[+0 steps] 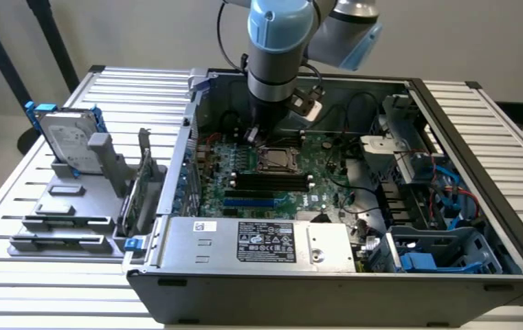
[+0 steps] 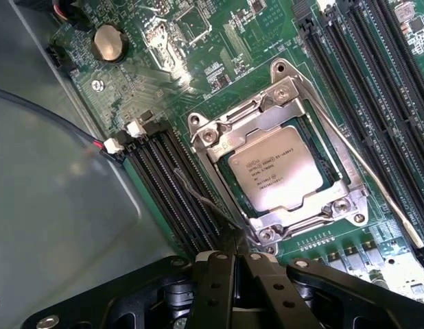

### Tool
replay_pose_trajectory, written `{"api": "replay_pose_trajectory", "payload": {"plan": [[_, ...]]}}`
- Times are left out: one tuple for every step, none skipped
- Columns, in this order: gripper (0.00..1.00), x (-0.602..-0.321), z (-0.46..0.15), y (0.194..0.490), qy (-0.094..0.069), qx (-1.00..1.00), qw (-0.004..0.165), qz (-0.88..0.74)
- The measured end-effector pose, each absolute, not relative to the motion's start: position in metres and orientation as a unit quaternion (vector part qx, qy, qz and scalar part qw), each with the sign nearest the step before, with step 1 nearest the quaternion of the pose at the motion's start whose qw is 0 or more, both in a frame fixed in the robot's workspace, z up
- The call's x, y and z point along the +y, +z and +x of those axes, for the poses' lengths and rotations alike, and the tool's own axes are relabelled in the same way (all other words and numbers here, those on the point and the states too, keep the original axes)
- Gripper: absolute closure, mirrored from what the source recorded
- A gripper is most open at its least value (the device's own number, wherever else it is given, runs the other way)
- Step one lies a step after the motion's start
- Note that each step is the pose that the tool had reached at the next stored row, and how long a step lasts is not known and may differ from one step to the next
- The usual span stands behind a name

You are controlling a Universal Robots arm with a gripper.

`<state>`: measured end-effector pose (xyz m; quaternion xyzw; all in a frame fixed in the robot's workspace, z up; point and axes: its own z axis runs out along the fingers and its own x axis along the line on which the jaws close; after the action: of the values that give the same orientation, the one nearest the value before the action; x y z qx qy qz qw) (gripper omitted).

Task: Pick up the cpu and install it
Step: 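Install the first cpu locking lever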

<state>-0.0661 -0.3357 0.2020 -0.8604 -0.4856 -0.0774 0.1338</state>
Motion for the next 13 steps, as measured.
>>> {"api": "replay_pose_trajectory", "payload": {"plan": [[0.89,-0.3357,-0.0654,0.2018,-0.077,-0.485,0.134,-0.861],[0.89,-0.3357,-0.0646,0.2016,-0.077,-0.485,0.134,-0.861],[0.89,-0.3357,-0.0638,0.2014,-0.077,-0.485,0.133,-0.861],[0.89,-0.3357,-0.0631,0.2011,-0.077,-0.484,0.133,-0.861],[0.89,-0.3356,-0.0627,0.2009,-0.077,-0.484,0.133,-0.861],[0.89,-0.3354,-0.0626,0.2005,-0.077,-0.484,0.133,-0.862],[0.89,-0.3350,-0.0627,0.2002,-0.077,-0.483,0.133,-0.862],[0.89,-0.3345,-0.0627,0.1998,-0.078,-0.482,0.133,-0.862],[0.89,-0.3339,-0.0626,0.1993,-0.078,-0.482,0.133,-0.863],[0.89,-0.3332,-0.0626,0.1988,-0.078,-0.481,0.133,-0.863],[0.89,-0.3325,-0.0626,0.1982,-0.078,-0.480,0.133,-0.864],[0.89,-0.3321,-0.0626,0.1977,-0.078,-0.479,0.133,-0.864],[0.89,-0.3319,-0.0626,0.1974,-0.078,-0.479,0.132,-0.864]]}}
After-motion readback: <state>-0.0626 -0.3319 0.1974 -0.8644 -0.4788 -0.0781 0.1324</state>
